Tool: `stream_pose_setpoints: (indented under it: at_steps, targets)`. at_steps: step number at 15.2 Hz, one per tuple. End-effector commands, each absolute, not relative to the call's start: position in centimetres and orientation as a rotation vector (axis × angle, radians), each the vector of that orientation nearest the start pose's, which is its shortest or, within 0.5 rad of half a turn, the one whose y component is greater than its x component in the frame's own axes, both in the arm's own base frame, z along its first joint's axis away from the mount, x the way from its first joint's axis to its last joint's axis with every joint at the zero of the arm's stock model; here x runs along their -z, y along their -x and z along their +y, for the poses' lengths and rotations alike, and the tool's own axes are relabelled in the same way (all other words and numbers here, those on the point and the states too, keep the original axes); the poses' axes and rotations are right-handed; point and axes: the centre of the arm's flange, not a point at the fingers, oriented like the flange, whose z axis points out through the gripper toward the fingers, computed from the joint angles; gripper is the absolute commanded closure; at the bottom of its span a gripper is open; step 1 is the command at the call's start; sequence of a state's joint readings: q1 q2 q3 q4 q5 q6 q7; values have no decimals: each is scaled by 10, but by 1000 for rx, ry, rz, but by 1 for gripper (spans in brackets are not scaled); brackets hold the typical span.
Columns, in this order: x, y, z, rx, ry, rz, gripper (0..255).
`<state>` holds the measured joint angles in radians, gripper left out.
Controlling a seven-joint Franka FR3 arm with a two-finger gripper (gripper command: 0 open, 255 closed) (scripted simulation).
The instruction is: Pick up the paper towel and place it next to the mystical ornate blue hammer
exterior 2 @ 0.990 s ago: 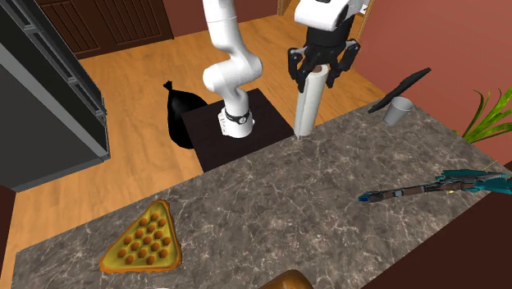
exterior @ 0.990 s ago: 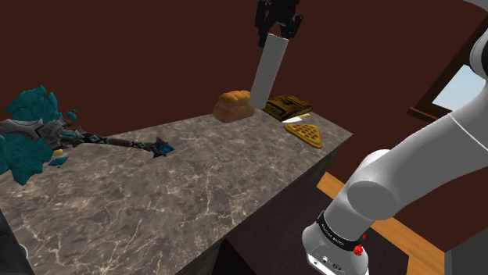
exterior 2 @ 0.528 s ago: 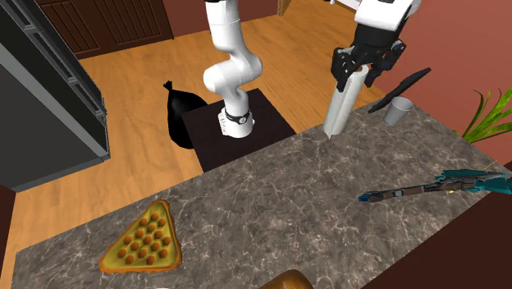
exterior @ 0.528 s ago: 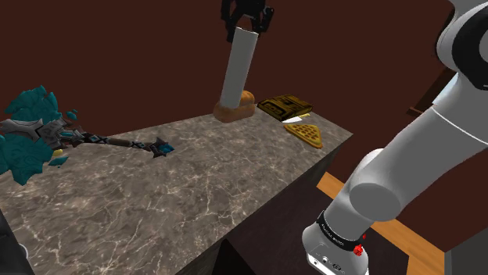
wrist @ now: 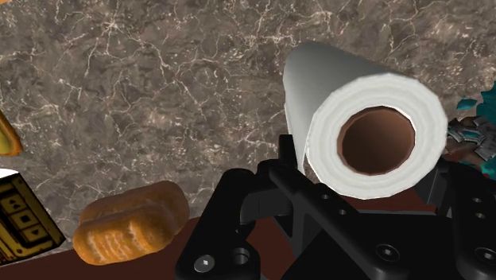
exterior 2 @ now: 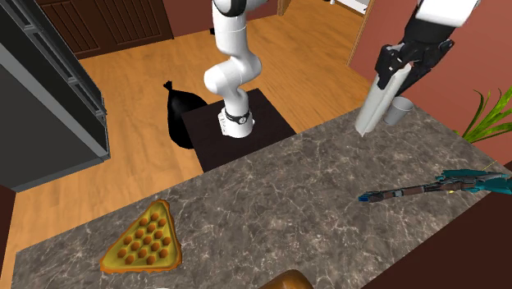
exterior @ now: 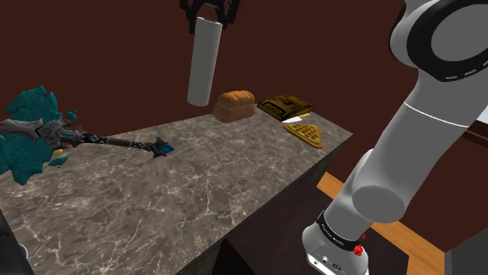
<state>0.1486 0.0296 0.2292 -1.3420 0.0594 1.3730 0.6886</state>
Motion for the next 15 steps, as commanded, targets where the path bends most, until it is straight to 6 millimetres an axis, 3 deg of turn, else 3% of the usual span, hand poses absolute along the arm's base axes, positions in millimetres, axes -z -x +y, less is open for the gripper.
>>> stream_pose_setpoints:
  at_steps: [1,2,15]
  targets:
    - [-695,-514,233,-48,3048,463,255]
    - [-695,-521,248,-48,3048,463,255]
    - [-627,-521,248,-48,3048,463,255]
